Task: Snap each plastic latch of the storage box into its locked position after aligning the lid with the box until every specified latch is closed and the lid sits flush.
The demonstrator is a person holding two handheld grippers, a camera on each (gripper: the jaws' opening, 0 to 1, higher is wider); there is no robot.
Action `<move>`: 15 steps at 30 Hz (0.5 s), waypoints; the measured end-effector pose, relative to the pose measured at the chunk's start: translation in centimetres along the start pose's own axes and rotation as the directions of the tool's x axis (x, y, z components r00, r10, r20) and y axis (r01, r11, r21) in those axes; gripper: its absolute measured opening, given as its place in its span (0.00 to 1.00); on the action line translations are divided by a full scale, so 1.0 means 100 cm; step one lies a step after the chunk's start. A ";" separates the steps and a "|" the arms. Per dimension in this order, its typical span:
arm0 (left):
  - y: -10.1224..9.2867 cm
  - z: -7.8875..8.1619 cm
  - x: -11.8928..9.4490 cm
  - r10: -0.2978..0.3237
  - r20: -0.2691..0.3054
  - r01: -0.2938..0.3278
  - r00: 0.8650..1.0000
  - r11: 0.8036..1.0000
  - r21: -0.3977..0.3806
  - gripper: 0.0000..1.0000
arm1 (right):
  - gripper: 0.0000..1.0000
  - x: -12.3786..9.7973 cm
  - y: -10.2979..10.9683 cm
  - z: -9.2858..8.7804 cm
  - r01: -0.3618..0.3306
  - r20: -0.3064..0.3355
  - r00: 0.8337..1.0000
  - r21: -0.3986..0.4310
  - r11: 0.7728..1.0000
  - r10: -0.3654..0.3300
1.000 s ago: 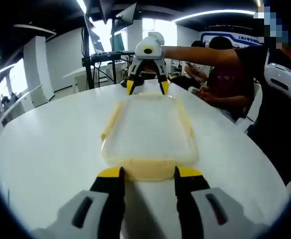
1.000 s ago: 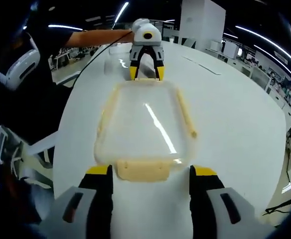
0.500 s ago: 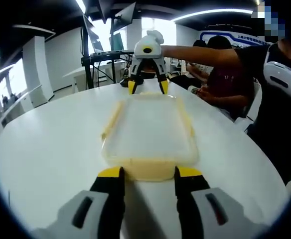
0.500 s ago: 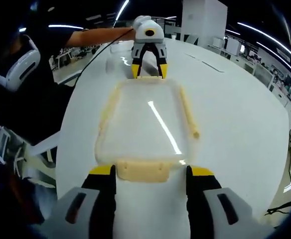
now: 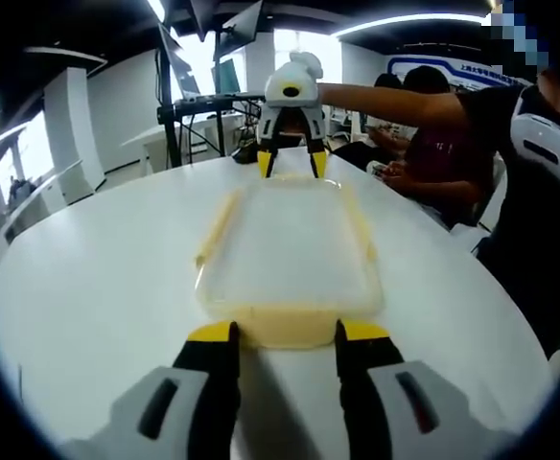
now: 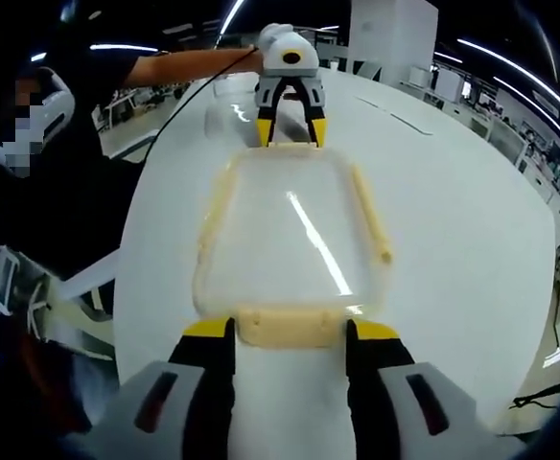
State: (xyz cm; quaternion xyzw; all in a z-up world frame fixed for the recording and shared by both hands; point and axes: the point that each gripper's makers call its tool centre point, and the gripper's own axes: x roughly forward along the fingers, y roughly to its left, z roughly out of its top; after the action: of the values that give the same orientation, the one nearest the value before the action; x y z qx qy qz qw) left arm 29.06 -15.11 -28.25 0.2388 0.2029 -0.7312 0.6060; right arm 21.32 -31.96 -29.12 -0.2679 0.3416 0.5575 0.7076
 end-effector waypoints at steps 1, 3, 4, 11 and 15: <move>0.001 0.000 0.000 0.001 -0.002 -0.001 1.000 1.000 -0.001 0.38 | 0.42 0.000 0.001 0.000 0.000 -0.004 1.000 0.000 1.000 0.000; 0.003 0.000 -0.001 0.004 -0.010 -0.004 1.000 1.000 -0.006 0.38 | 0.42 0.000 0.002 0.000 0.002 -0.006 1.000 0.002 1.000 -0.002; 0.004 0.000 -0.001 0.004 -0.012 -0.004 1.000 1.000 -0.007 0.38 | 0.41 0.000 0.002 0.001 0.002 -0.006 1.000 0.003 1.000 -0.002; 0.006 -0.001 -0.001 0.002 -0.021 -0.002 1.000 1.000 -0.002 0.38 | 0.40 0.000 0.002 0.000 0.005 -0.011 1.000 0.017 1.000 -0.005; 0.006 -0.001 0.000 -0.008 -0.028 0.008 1.000 1.000 0.004 0.38 | 0.40 -0.002 -0.005 -0.003 0.003 -0.079 0.997 0.013 1.000 -0.002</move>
State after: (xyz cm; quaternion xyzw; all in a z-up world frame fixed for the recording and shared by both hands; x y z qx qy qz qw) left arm 29.63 -15.12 -28.30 0.2494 0.2108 -0.7306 0.5997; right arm 21.69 -32.43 -29.15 -0.2857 0.3727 0.5432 0.6960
